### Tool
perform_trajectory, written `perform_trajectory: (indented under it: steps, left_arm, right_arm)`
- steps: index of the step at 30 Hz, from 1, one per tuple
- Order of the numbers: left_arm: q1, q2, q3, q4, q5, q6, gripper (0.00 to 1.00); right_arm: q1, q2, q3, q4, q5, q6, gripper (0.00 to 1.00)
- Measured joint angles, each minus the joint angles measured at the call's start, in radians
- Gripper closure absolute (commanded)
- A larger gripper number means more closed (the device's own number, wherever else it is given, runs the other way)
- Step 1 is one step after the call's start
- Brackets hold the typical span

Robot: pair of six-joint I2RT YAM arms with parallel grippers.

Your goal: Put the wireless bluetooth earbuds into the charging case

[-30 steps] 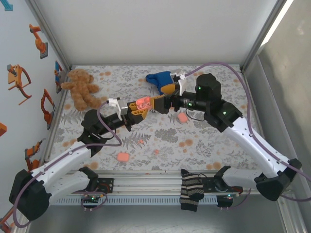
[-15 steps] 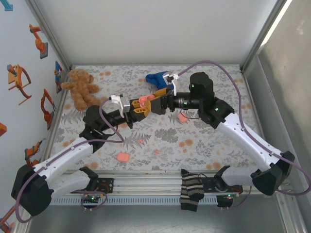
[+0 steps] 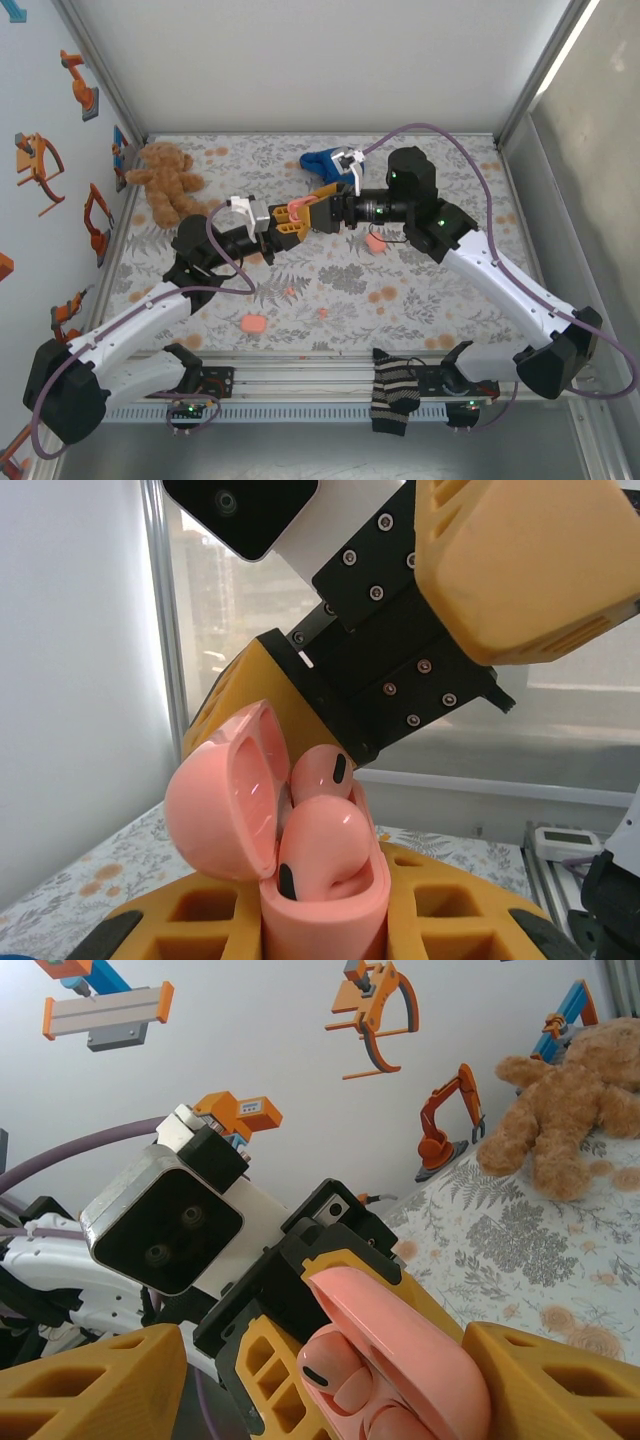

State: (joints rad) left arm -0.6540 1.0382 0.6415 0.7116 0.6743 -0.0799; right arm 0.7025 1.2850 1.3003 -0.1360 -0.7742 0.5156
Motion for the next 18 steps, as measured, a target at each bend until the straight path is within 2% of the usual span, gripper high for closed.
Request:
perform_trajectory:
  steps: [18]
  left_arm:
    - [0.000, -0.002, 0.000, -0.032, -0.003, 0.014, 1.00]
  right_arm:
    - [0.000, -0.035, 0.000, -0.008, 0.003, -0.031, 0.30]
